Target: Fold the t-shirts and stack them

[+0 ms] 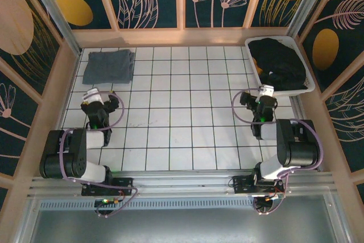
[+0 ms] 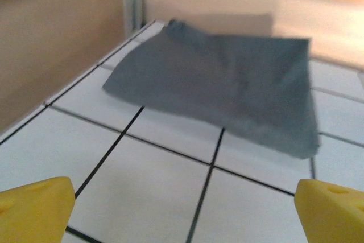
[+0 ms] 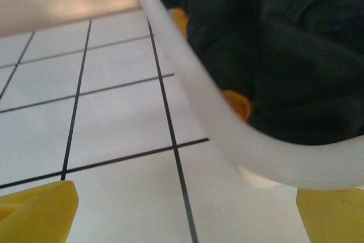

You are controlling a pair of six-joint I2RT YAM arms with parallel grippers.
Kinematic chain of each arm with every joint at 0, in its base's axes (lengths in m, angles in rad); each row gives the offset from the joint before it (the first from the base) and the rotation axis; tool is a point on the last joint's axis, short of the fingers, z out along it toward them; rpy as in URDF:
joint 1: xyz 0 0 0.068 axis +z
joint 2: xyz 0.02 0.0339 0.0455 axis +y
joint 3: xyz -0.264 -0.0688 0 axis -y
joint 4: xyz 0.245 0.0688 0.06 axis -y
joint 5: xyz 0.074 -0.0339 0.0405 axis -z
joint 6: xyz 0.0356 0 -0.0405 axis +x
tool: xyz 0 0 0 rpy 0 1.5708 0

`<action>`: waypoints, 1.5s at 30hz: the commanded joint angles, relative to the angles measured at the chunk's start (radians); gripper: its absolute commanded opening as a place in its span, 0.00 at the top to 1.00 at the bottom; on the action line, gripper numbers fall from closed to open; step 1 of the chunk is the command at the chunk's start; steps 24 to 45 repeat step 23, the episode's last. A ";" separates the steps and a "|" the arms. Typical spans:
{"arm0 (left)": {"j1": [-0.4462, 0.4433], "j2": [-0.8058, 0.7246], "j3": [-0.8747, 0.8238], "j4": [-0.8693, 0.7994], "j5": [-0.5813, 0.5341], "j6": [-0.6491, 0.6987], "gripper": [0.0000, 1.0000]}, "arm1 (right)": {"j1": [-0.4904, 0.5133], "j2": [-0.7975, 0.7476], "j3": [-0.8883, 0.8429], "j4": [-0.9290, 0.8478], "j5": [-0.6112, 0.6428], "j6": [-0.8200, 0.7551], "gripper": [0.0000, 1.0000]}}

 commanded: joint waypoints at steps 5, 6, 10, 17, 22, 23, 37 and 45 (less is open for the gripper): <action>-0.010 0.075 -0.013 0.218 0.081 0.072 0.01 | -0.004 0.027 -0.094 0.302 -0.072 -0.018 0.01; -0.025 0.082 -0.017 0.231 0.075 0.081 0.01 | -0.004 0.022 -0.085 0.267 -0.072 -0.016 0.01; -0.025 0.067 -0.016 0.208 0.077 0.081 0.01 | -0.001 0.023 -0.091 0.281 -0.072 -0.021 0.01; -0.025 0.065 -0.027 0.223 0.081 0.083 0.01 | 0.001 0.024 -0.091 0.285 -0.058 -0.021 0.01; -0.025 0.064 -0.026 0.221 0.081 0.084 0.01 | -0.001 0.025 -0.088 0.279 -0.063 -0.019 0.01; -0.025 0.063 -0.026 0.221 0.081 0.084 0.01 | -0.002 0.025 -0.090 0.282 -0.063 -0.020 0.01; -0.025 0.063 -0.026 0.221 0.081 0.084 0.01 | -0.002 0.025 -0.090 0.282 -0.063 -0.020 0.01; -0.025 0.063 -0.026 0.221 0.081 0.084 0.01 | -0.002 0.025 -0.090 0.282 -0.063 -0.020 0.01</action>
